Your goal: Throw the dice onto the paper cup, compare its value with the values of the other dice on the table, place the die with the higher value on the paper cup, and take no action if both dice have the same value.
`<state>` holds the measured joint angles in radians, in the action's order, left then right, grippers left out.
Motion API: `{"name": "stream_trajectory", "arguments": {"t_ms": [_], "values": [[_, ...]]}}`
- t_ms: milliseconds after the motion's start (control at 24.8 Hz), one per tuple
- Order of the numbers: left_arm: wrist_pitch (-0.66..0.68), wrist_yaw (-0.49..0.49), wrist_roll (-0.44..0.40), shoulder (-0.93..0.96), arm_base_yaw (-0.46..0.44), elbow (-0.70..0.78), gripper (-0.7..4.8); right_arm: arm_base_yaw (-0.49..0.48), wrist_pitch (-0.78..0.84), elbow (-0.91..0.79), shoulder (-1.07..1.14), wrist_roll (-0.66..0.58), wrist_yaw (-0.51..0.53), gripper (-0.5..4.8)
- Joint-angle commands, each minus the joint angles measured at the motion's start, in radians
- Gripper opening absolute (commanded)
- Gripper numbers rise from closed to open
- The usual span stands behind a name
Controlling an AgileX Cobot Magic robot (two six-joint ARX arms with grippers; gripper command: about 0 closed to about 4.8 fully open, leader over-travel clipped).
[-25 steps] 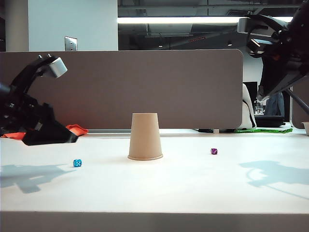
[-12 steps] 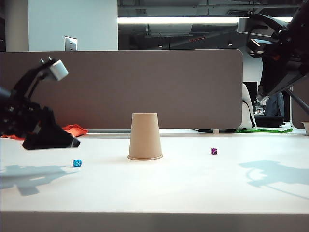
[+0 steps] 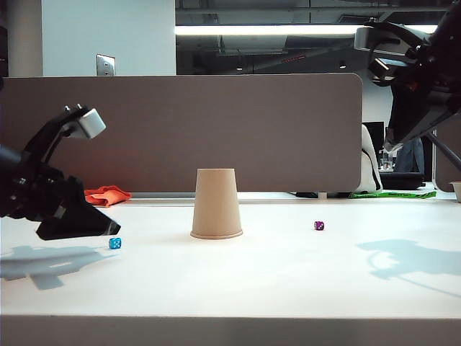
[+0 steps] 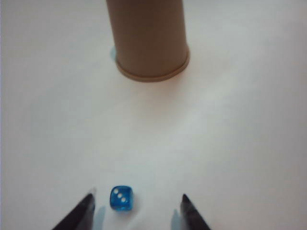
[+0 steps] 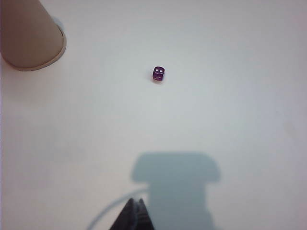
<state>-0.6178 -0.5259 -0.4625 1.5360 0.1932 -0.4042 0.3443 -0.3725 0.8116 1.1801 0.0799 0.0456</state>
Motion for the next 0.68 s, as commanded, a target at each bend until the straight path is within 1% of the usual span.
{"name": "stream_trajectory", "arguments": {"t_ms": [40,161,201,282,362,684], "values": [[-0.038,0.013,0.0,0.024,-0.001,-0.008,2.37,0.002,0.011,0.006,-0.005,0.003,0.002,-0.01],[-0.048,0.013,0.0,0.047,-0.001,-0.015,2.35,0.002,0.011,0.006,-0.005,0.003,0.002,-0.01],[-0.056,0.013,0.0,0.054,-0.001,-0.018,2.25,0.002,0.01,0.006,-0.005,0.003,0.002,-0.01],[-0.078,0.014,0.0,0.065,-0.001,-0.018,1.77,0.002,0.01,0.006,-0.005,0.003,0.002,-0.01],[-0.096,0.015,0.007,0.071,-0.001,-0.019,1.53,0.002,0.01,0.006,-0.005,0.003,0.002,-0.01],[-0.094,0.017,0.007,0.077,-0.001,-0.022,1.52,0.002,0.01,0.006,-0.005,0.003,0.002,-0.01]]}}
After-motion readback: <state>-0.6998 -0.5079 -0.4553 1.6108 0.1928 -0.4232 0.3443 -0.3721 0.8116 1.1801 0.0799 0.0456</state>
